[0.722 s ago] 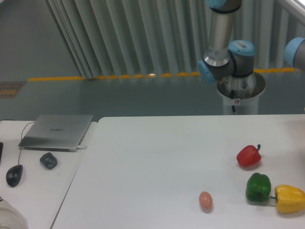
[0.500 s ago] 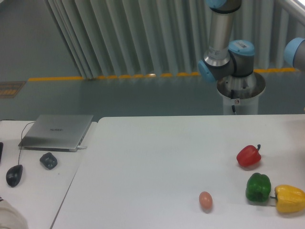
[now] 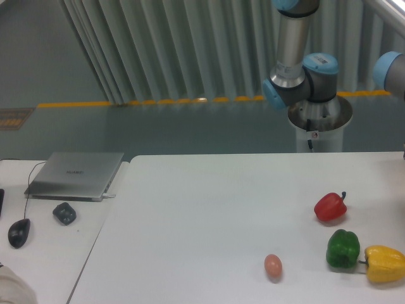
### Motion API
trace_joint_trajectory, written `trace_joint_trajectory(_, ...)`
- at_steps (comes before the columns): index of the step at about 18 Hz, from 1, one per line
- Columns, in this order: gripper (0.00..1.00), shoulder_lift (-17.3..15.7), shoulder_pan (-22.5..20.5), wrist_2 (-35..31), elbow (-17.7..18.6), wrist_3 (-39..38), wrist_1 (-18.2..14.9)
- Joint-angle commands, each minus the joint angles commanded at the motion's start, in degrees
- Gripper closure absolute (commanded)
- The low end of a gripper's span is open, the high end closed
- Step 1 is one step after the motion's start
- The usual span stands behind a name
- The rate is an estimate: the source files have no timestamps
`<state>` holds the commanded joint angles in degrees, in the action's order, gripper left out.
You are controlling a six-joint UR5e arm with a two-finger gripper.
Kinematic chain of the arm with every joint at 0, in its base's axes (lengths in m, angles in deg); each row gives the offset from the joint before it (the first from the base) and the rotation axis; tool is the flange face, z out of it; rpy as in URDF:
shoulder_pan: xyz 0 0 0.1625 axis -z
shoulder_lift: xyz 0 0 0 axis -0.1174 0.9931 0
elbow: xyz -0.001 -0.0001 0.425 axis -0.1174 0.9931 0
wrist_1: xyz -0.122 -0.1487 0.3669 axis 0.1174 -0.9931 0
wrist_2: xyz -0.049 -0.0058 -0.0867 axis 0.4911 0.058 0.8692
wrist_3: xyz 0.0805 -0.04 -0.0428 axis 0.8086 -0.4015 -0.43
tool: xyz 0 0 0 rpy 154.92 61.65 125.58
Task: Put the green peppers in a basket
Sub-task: 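Move the open gripper in and down above the red pepper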
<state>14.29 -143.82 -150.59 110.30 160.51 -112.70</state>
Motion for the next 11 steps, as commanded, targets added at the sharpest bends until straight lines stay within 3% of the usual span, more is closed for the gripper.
trace_joint_trajectory(5, 0.00, -1.2, 4.2, 0.0, -0.2, -14.6, 0.3)
trace_joint_trajectory(11, 0.00, -0.9, 8.6, 0.0, -0.2, -22.9, 3.4)
